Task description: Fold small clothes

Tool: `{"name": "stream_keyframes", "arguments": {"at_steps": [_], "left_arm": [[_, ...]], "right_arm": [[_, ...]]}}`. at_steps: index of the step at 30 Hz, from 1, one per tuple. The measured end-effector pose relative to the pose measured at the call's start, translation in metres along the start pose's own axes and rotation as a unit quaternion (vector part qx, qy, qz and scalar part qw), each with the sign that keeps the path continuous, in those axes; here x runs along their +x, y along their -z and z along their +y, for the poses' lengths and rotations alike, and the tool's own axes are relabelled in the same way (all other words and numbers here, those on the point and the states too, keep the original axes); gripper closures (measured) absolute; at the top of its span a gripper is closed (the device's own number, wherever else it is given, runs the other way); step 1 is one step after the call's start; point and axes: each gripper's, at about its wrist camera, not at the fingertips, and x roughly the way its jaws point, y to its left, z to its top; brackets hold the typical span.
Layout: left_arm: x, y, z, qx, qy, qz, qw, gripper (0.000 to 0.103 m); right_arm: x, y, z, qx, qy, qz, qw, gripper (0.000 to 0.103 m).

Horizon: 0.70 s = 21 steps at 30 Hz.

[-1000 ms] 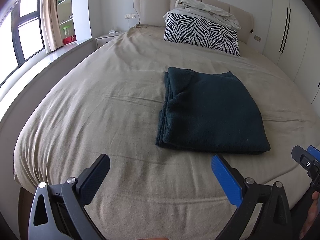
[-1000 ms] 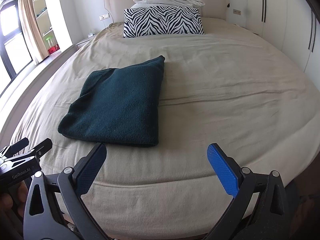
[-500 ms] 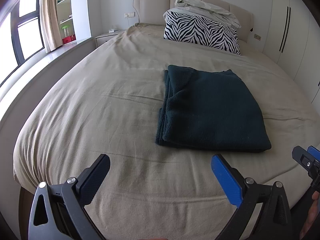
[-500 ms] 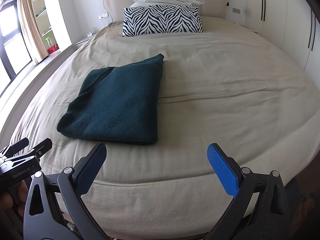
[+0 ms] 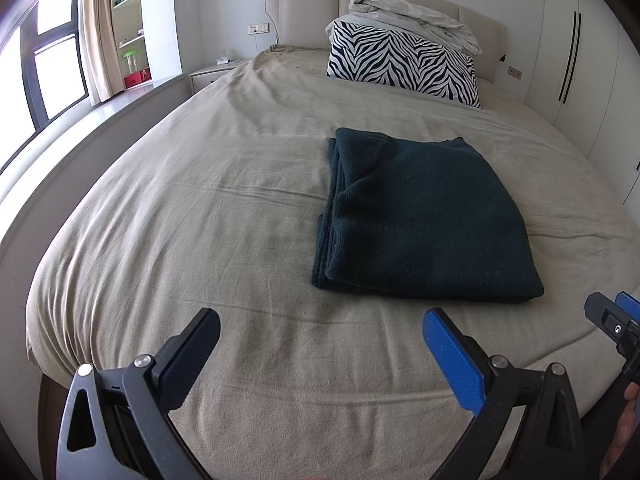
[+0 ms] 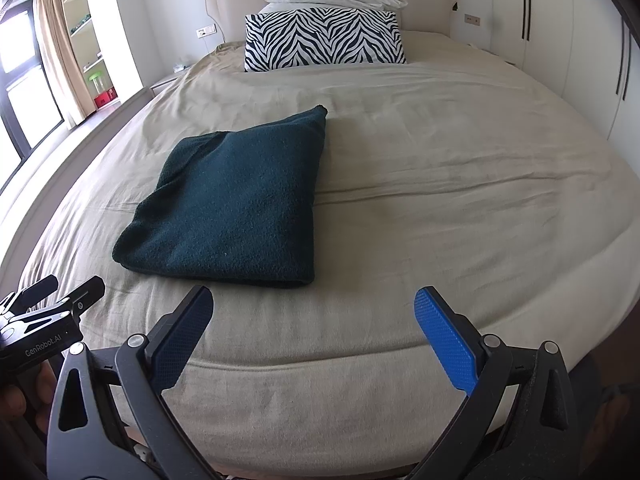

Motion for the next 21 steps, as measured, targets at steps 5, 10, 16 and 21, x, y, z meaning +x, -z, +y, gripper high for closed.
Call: {"name": "stream_keyframes", "arguments": {"at_steps": [5, 10, 16, 21], "left_arm": [[0.0001, 0.0000, 0.0001, 0.000, 0.000, 0.000, 1.0000, 0.000], [-0.0001, 0.0005, 0.0002, 0.000, 0.000, 0.000, 1.0000, 0.000], [0.0002, 0.0006, -0.0001, 0.000, 0.001, 0.001, 1.0000, 0.000], [0.0004, 0.0013, 0.0000, 0.001, 0.001, 0.001, 1.0000, 0.000]], "right_arm": [[0.0004, 0.0011, 0.0000, 0.000, 0.000, 0.001, 1.000, 0.000], [0.0007, 0.0019, 0.0008, 0.001, 0.000, 0.002, 1.000, 0.000], [0.0011, 0.0026, 0.0010, 0.001, 0.000, 0.003, 1.000, 0.000], [0.0005, 0.0038, 0.0018, 0.001, -0.001, 0.003, 1.000, 0.000]]}}
